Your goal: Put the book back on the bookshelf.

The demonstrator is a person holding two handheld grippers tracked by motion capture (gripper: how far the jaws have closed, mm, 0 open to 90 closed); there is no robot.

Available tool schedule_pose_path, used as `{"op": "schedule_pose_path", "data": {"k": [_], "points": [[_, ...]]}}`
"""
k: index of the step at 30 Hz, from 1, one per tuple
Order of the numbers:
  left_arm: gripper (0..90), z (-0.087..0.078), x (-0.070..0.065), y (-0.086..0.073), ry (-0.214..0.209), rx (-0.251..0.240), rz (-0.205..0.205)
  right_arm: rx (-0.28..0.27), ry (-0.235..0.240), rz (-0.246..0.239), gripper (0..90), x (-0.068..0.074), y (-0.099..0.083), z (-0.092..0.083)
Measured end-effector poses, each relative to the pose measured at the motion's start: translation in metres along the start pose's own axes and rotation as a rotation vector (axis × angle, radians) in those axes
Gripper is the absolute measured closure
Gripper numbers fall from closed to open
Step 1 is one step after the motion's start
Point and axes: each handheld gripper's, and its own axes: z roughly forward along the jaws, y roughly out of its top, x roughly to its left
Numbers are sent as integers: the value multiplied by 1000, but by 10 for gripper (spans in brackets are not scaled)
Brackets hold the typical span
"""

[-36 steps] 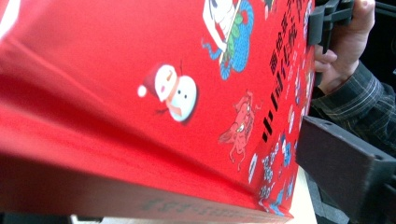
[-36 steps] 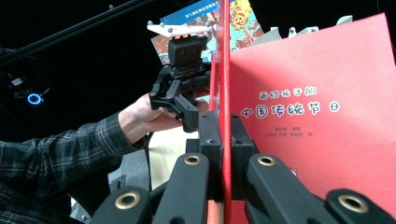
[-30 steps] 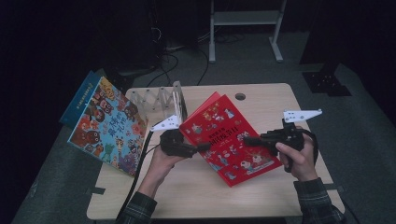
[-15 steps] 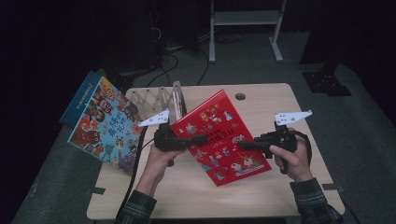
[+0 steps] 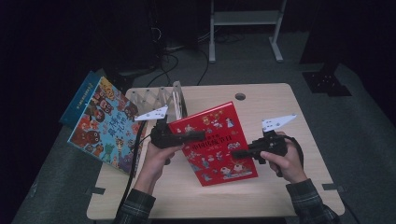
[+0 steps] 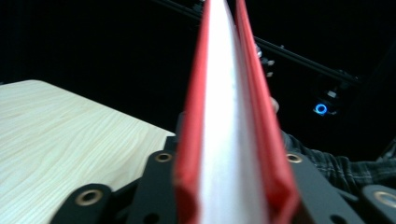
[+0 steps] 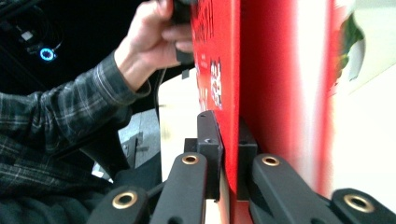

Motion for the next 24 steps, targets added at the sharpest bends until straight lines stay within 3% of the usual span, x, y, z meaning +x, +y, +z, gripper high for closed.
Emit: {"op": "schedule_pose_path", "data": {"k": [7, 15, 24], "points": [[754, 1, -6, 6, 11, 36, 20, 21, 2, -2, 830, -2, -2, 6], [775, 3, -16, 12, 63, 93, 65, 52, -32, -30, 775, -5, -5, 12], [779, 4, -19, 15, 84, 128, 77, 44, -1, -35, 700, -9, -7, 10]]}}
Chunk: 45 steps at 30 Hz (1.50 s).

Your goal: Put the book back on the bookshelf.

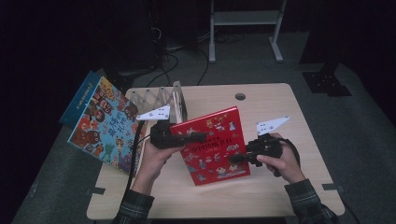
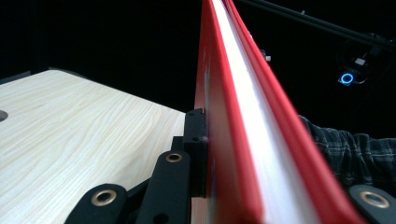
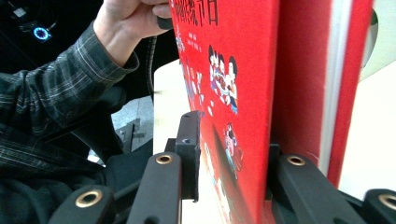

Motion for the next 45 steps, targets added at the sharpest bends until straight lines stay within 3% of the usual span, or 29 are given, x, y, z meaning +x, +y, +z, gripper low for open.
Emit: {"op": "schedule_pose_path", "data": {"k": [15, 27, 36, 42, 45], "points": [[786, 3, -2, 1, 12, 1, -8, -44, 59, 11, 633, -7, -6, -8], [790, -3, 1, 0, 21, -10, -20, -60, 41, -1, 619, -10, -8, -17], [794, -12, 2, 0, 56, -31, -28, -74, -27, 2, 588, -15, -13, -28], [795, -20, 0, 2, 100, -40, -26, -76, -112, 19, 546, -20, -19, -37], [795, -23, -1, 3, 136, -32, -27, -66, -186, 11, 507, -23, -22, -38]]}}
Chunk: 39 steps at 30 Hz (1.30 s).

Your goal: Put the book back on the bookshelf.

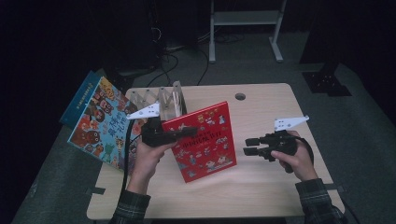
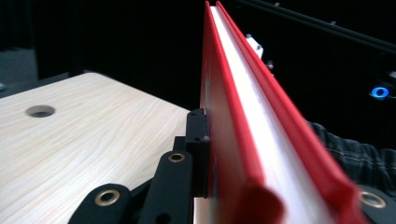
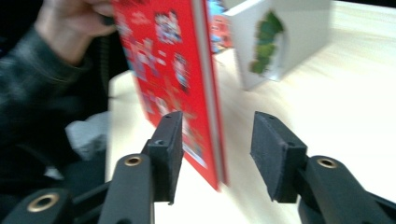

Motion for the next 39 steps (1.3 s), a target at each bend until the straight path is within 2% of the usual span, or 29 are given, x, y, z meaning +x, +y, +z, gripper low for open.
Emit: {"op": "schedule_pose_path", "data": {"k": [2, 4, 7, 9, 15, 18, 24, 28, 31, 39], "points": [[795, -3, 0, 0, 27, 8, -1, 13, -75, -26, 465, -2, -2, 0], [794, -5, -1, 0, 57, 17, -2, 25, -141, -31, 417, -5, -4, -1], [794, -10, -1, 1, 95, 26, 0, 44, -218, -33, 380, -8, -7, -3], [794, -14, -2, 1, 119, 28, 1, 49, -253, -27, 364, -11, -10, -4], [794, -26, -3, 2, 180, 30, -4, 105, -374, 17, 280, -26, -26, -6], [794, -32, -4, 2, 211, 32, -5, 106, -433, 54, 281, -33, -36, -9], [794, -45, -5, 3, 262, 27, -10, 145, -570, 103, 270, -50, -56, -13], [794, -56, -6, 4, 295, 27, -9, 171, -612, 133, 271, -58, -66, -14], [793, -63, -8, 4, 323, 24, -5, 192, -645, 133, 253, -61, -70, -13], [794, -86, -10, 5, 378, 17, -7, 238, -669, 167, 209, -68, -76, -8]]}}
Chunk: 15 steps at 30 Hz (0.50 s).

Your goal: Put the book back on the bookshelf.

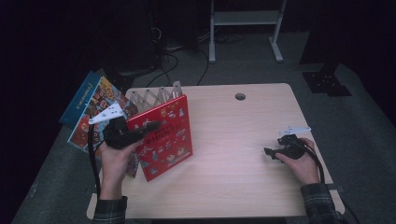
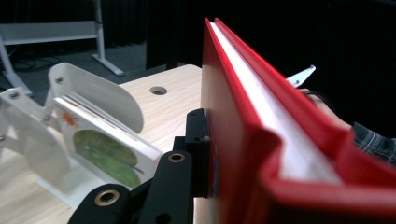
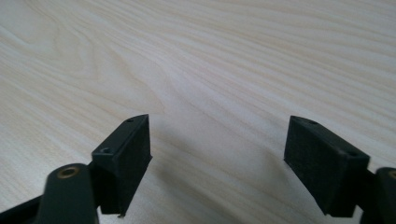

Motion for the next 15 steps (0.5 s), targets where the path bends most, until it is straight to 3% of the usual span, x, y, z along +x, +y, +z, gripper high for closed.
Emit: {"op": "schedule_pose_path", "data": {"k": [7, 15], "points": [[794, -15, 5, -1, 46, -6, -2, 26, -33, 0, 185, 0, -2, 5], [794, -31, 12, -2, 89, -24, -16, -40, -53, 1, 104, 1, -9, 9]]}}
